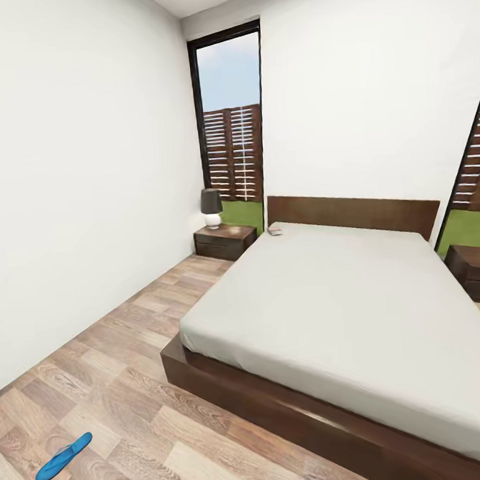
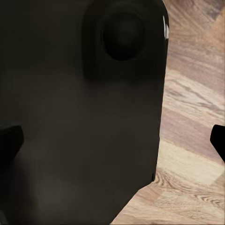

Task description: In the bedroom, move the book from the bed onto either nightstand, and place the two sandals side by side next to the bed.

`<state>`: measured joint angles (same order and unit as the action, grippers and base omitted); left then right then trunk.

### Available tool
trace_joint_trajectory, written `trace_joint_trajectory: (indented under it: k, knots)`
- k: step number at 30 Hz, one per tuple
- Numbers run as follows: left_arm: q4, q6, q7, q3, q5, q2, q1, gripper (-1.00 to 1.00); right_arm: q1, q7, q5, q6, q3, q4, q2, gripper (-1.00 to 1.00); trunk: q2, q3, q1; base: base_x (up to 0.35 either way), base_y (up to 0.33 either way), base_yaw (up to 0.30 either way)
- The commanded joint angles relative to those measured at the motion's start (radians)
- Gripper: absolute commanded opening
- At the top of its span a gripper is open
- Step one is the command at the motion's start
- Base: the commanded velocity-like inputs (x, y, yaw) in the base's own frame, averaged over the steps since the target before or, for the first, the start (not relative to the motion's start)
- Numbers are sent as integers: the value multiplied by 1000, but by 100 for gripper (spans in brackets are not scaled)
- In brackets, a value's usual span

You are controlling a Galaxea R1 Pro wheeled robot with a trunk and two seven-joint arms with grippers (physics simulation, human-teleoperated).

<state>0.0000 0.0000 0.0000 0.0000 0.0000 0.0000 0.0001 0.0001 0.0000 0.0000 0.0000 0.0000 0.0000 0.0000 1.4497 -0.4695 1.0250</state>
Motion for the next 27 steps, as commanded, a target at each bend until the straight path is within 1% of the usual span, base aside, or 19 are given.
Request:
trace_joint_trajectory:
  k: [1,12,27]
  knots:
    - [-6,6,-2,0,0,-3,3,100,-2,6,0,6,2,1,2,100,0,0,0,0,0,0]
    - [-40,9,-2,-1,0,-4,3,100,-2,8,0,5,2,-1,0,100,0,0,0,0,0,0]
    - [-47,8,-2,0,0,-4,3,100,-2,6,-1,5,-1,-2,-1,100,0,0,0,0,0,0]
